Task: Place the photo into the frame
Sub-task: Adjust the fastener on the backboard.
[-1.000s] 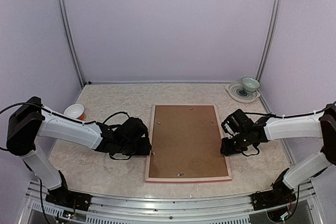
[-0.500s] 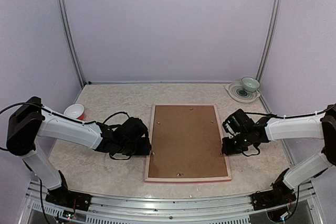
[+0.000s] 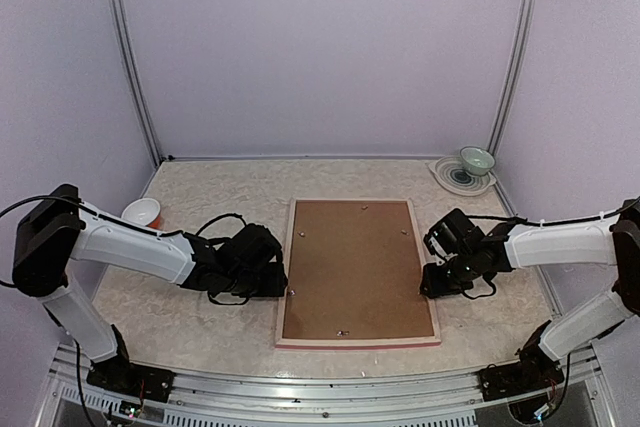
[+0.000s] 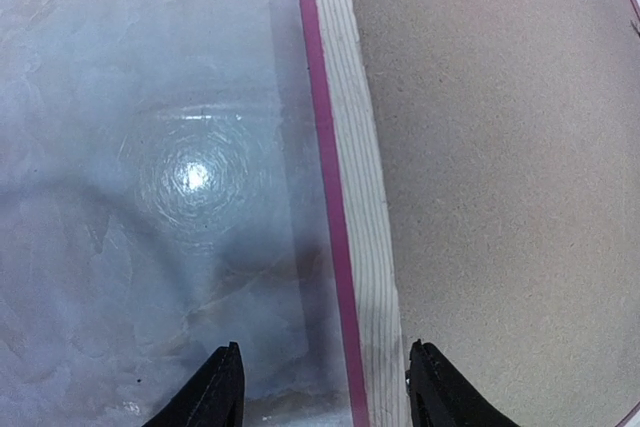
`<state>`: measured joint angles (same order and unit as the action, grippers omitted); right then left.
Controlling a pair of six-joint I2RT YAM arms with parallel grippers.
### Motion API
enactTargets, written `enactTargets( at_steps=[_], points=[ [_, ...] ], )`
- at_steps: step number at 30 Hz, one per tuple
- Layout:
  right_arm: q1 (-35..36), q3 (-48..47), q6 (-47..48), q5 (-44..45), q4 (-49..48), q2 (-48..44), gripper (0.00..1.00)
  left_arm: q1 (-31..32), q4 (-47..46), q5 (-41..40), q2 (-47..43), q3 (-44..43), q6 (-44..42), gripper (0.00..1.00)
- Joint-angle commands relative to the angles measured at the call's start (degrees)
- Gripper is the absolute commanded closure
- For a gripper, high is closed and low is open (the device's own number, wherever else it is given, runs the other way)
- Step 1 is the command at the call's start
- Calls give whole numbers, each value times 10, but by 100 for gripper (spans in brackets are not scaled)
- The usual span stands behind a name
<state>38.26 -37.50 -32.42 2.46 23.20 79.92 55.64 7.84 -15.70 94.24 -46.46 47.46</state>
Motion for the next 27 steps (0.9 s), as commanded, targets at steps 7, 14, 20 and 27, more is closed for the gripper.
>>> enactTargets(
  at_steps=[7,14,20,27],
  points=[
    [4,2,8,-4,12,6,74,10,26,-6,7,-33,-9,43],
    [4,0,9,-1,17,3,77,19,61,-4,20,-54,-17,44],
    [4,-2,10,0,19,3,77,35,94,-6,24,-59,-24,46],
    [4,-3,10,0,15,7,75,49,108,-17,28,-59,-25,51]
  ],
)
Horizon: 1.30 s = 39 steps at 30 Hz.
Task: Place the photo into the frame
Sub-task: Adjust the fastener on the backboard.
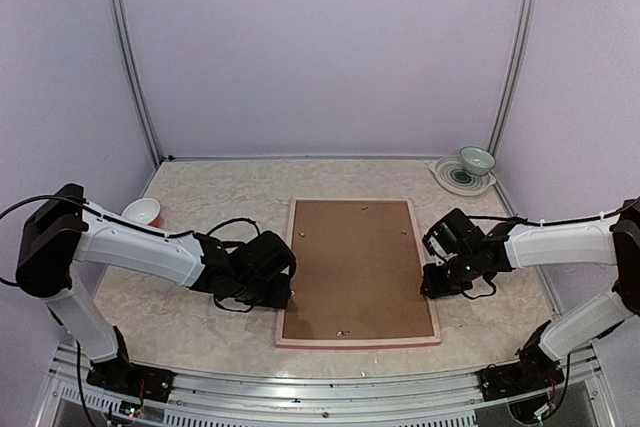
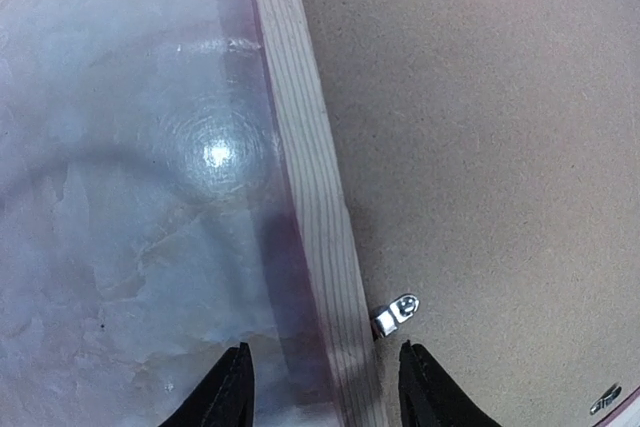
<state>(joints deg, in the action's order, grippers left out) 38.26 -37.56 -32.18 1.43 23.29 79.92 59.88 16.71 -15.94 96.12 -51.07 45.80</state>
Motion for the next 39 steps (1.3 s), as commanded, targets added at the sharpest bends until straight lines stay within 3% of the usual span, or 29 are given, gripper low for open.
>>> enactTargets(
  at_steps=[1,28,31,33,39],
  points=[
    [4,-2,7,10,14,8,75,7,20,-15,12,-14,-9,51],
    [4,13,9,10,5,1,74,3,17,-52,68,-18,21,74],
    [4,14,9,8,6,-1,74,4,15,-51,65,-16,21,73],
    [4,13,10,6,5,-7,71,4,16,-51,59,-15,23,67],
    [4,-6,15,7,12,-33,50,3,35,-65,11,-20,22,53]
  ],
)
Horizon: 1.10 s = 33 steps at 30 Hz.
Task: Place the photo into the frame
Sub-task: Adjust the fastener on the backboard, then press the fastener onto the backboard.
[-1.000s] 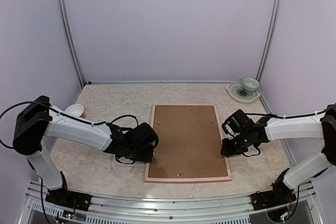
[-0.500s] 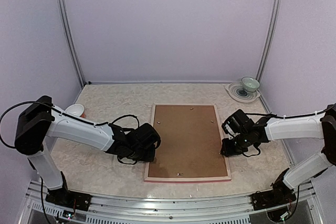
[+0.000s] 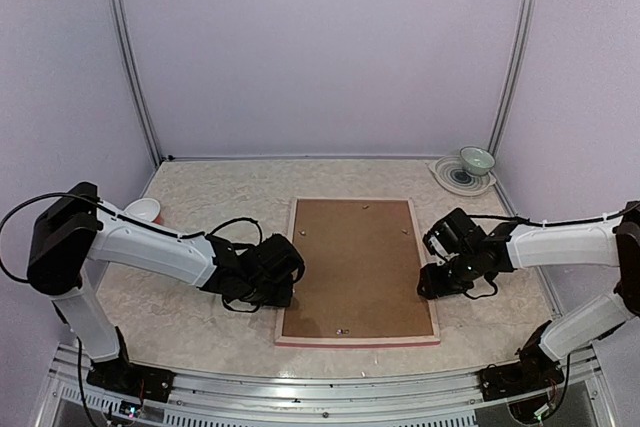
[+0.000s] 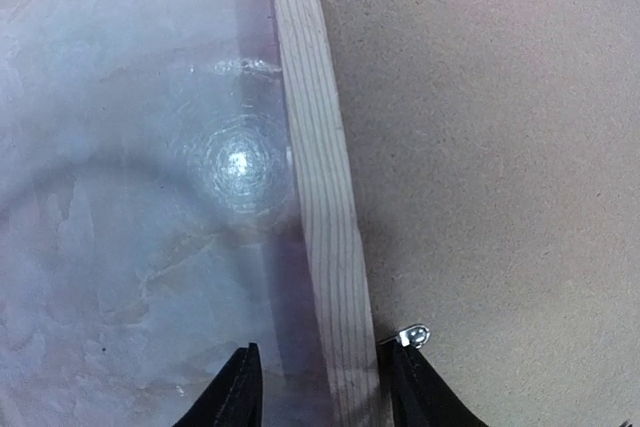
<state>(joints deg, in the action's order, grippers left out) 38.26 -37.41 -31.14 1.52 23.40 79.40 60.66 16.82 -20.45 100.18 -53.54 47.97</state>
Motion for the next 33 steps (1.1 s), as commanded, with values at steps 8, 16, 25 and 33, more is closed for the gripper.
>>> enactTargets(
  at_steps=[8,16,25,33],
  points=[
    [-3,-64,25,22,21,-15,25,-46,42,-37,-71,-19,-27,40],
    [-25,-107,54,24,16,3,5,-137,15,9,-46,-79,-84,30],
    [-88,-115,73,27,-14,2,1,-186,18,61,48,-214,-111,13],
    [-100,-79,81,24,-59,-10,1,-217,6,112,144,-284,-116,9]
  ],
)
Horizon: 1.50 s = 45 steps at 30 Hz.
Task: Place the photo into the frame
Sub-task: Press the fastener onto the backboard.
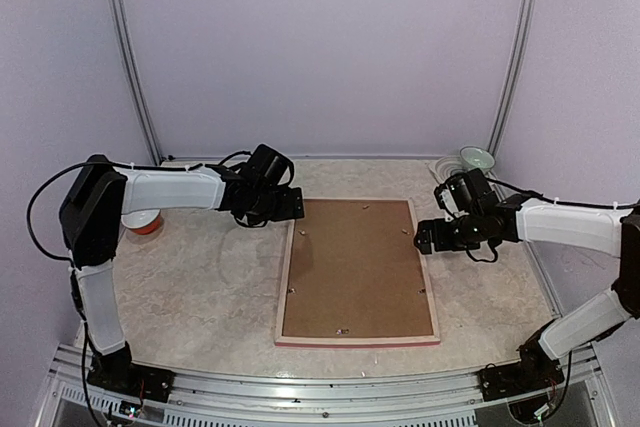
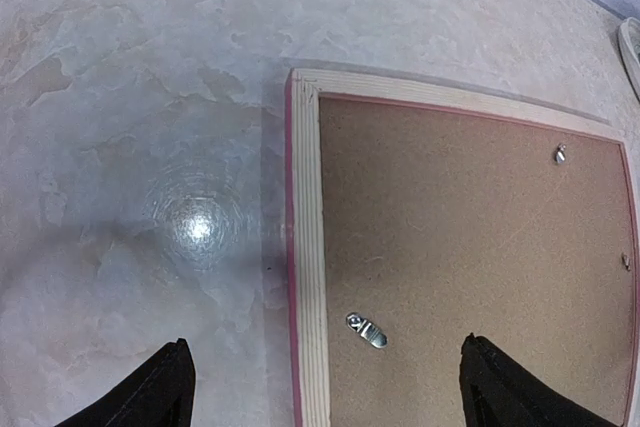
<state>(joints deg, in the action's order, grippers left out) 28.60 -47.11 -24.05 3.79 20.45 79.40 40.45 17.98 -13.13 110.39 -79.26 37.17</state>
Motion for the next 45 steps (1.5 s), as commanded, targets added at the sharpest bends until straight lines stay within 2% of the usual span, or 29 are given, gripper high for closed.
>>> enactTargets(
  at_steps=[1,10,28,35,45],
  points=[
    [-4,22,12,2,-31,-13,1,-16,-8,40,48,-31,-7,9],
    [-4,36,26,4,-30,-46,1,-15,6,37,85,-58,4,10],
    [-3,61,31,-1,-35,-77,1,1,16,35,122,-48,18,17],
    [-4,70,31,-3,-40,-89,1,3,16,17,114,-34,30,22],
    [-4,77,28,-2,-41,-100,2,-1,1,11,95,-13,41,23]
  ],
)
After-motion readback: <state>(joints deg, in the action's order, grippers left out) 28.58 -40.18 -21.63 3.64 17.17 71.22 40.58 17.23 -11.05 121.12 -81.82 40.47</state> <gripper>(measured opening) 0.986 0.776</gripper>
